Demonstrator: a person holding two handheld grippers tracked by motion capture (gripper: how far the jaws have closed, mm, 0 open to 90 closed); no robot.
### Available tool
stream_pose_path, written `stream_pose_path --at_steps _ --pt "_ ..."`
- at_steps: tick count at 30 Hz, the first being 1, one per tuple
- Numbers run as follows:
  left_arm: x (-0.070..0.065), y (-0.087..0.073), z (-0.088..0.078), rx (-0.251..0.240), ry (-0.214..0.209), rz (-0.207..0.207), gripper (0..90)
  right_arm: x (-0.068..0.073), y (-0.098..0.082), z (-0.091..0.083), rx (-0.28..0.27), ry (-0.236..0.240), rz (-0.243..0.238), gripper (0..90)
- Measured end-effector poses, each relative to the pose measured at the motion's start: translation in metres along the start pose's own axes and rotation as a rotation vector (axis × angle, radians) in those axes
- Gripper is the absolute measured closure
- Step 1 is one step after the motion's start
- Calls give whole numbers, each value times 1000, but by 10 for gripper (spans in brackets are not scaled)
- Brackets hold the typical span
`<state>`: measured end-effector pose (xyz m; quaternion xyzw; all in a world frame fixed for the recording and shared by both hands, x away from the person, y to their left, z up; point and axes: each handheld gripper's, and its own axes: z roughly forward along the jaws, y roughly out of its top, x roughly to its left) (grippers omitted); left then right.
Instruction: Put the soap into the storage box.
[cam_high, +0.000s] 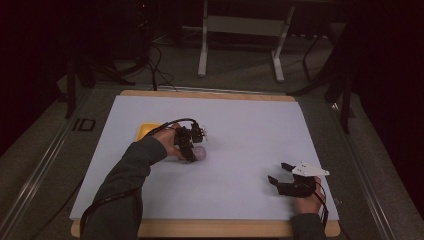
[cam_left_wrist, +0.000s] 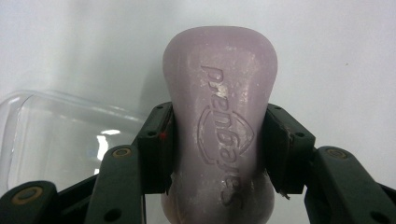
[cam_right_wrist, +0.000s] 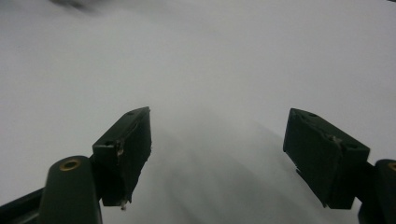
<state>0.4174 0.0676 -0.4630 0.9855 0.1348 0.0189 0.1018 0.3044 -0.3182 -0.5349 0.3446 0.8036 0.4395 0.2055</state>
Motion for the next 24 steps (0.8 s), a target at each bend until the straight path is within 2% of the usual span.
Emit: stream_pose_path --at_steps 4,11,15,24 --pt "3 -3 -2 -12 6 -20 495 0 0 0 1 0 0 230" --pt "8 -7 -7 -25 15 -29 496 0 0 0 -1 -1 -3 231" --pt "9 -10 -9 -40 41 -46 495 0 0 0 -1 -1 -3 230" --pt "13 -19 -12 -56 51 -73 496 0 0 0 -1 -1 -4 230"
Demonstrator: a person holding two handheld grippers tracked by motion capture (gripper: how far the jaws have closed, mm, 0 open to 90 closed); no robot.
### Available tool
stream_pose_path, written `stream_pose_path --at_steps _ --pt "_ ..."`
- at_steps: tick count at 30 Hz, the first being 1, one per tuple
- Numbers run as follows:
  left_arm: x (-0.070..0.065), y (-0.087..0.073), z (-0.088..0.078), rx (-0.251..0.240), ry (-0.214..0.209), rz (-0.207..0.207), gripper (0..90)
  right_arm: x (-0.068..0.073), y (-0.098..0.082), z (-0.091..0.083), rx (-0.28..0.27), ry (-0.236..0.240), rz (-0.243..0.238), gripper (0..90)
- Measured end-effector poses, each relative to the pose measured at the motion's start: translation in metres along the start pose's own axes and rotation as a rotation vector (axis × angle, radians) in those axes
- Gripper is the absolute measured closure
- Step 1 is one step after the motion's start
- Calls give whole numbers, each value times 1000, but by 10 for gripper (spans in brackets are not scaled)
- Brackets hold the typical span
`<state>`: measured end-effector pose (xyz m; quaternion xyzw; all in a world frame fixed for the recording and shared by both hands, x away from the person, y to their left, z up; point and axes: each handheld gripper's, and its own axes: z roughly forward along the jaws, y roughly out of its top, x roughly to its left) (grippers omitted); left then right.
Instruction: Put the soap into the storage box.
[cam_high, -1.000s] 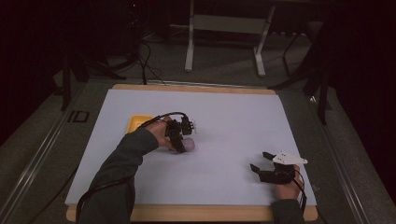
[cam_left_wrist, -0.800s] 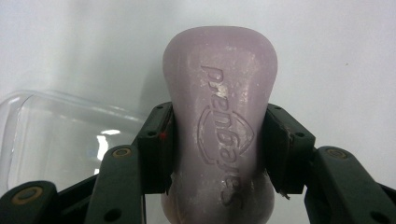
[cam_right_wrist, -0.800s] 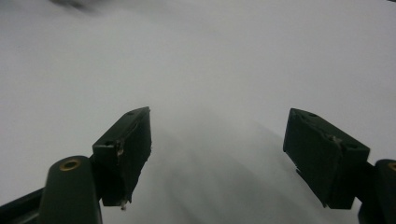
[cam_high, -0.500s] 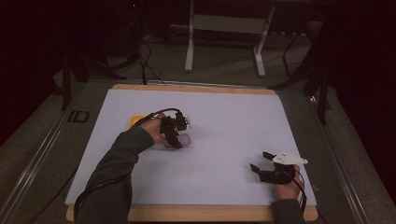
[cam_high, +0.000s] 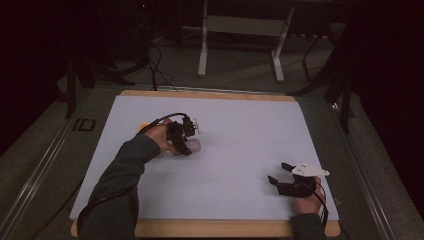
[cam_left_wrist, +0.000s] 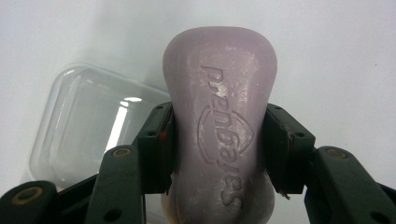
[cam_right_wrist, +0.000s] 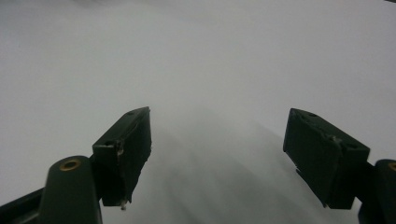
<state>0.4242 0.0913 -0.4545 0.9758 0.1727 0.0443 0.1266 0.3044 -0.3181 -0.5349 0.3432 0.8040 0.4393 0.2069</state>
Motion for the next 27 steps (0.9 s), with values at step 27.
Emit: stream_pose_path --at_steps 27 --pt "10 -18 -10 -29 27 -50 496 0 0 0 -1 0 -1 230"
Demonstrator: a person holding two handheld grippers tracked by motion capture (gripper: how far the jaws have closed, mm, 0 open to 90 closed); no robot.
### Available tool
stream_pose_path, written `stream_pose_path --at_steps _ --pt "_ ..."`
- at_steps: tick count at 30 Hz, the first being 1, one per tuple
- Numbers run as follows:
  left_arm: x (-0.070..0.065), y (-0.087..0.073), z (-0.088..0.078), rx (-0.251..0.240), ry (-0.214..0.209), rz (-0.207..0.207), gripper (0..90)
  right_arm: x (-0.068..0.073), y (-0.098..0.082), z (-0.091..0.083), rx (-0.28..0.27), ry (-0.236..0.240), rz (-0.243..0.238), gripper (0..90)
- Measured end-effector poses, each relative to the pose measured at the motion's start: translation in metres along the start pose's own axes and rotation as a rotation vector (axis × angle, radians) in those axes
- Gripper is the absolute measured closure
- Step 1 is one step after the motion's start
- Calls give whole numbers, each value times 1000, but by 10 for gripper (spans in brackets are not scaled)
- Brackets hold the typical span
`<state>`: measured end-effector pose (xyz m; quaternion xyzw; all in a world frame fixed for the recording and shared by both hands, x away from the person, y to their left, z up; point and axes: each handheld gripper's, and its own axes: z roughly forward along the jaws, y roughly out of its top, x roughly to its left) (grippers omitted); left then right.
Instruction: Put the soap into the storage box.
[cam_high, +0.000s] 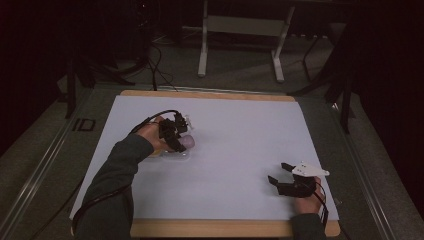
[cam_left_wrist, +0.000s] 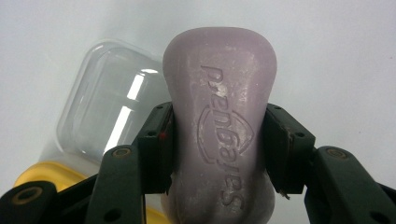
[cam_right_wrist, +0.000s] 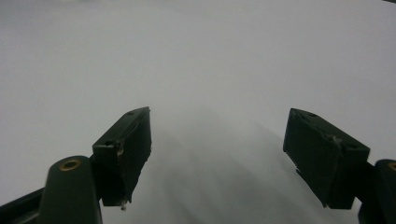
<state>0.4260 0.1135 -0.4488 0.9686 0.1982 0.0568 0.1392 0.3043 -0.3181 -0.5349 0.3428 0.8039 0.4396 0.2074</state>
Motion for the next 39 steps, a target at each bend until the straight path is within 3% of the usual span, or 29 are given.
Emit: stream_pose_path --at_steps 10,26,36,37,39 --pt "4 -7 -1 -1 -3 -20 495 0 0 0 0 0 0 230" --pt "18 -25 -7 -26 3 -95 495 0 0 0 -4 -1 1 230" --pt "32 -45 -13 -29 54 -219 495 0 0 0 -4 0 2 230" --pt "39 -52 -15 -37 74 -274 495 0 0 -1 -5 0 2 230" --pt "45 -61 -16 -40 97 -340 495 0 0 -1 -7 -1 1 230"
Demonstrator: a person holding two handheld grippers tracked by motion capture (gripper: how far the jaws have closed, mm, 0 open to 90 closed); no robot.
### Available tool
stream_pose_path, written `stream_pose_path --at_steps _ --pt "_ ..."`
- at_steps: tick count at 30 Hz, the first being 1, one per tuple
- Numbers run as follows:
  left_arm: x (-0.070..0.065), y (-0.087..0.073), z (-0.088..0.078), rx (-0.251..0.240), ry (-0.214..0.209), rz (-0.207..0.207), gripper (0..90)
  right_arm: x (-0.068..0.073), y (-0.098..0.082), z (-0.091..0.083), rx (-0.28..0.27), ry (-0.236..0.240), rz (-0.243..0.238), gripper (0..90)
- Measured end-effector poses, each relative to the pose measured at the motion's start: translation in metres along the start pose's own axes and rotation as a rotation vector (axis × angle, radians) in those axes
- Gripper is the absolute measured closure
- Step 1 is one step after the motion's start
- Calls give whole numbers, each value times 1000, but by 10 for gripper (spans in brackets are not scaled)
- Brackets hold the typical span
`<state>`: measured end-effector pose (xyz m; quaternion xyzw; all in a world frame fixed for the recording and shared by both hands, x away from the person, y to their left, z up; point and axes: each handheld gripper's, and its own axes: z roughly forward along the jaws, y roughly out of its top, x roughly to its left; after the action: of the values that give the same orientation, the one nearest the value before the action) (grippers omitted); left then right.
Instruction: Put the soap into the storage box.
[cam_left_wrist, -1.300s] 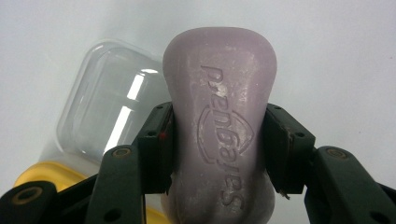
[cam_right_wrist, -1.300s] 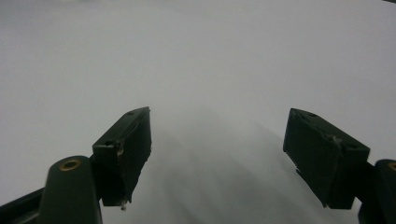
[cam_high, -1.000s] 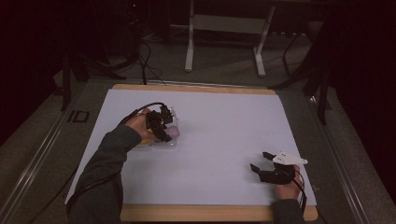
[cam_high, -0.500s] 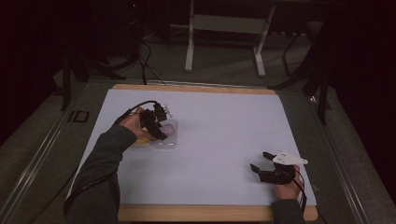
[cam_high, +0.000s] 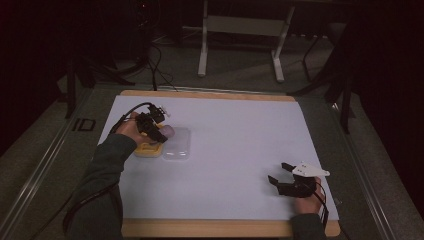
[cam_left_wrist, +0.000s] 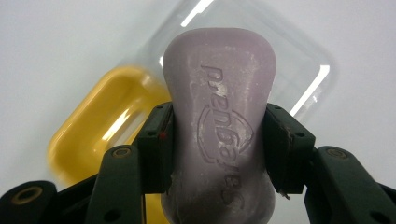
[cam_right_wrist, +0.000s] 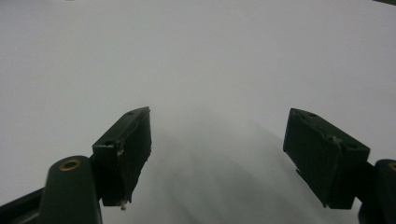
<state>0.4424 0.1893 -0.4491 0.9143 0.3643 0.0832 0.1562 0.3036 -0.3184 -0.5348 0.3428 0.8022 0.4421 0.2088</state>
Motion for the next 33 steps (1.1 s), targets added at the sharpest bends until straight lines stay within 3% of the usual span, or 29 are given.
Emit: stream_pose_path --at_steps 2,3,4,7,13,16,20,25,27,33 --pt "9 -7 1 6 36 -73 495 0 0 0 -1 -1 -1 230" --pt "9 -7 1 6 36 -73 495 0 0 0 -1 -1 -1 230" --pt "16 -12 4 25 59 -141 495 0 0 0 -1 -1 0 230" --pt "21 -18 12 63 92 -197 495 0 0 0 -1 -1 0 230" --pt "26 -22 24 42 71 -303 491 0 0 0 0 -2 -1 230" --pt "27 -22 22 -5 37 -335 434 0 0 0 -1 -1 0 230" --pt "24 -21 11 -64 60 -314 347 0 0 0 0 -1 -1 230" --pt "19 -21 2 -111 63 -293 344 0 0 0 0 -2 -2 230" --pt "12 -22 -1 -134 69 -257 338 0 0 0 0 -2 -2 230" --pt "-13 -32 -5 -226 54 -204 323 0 0 0 5 -4 -1 229"
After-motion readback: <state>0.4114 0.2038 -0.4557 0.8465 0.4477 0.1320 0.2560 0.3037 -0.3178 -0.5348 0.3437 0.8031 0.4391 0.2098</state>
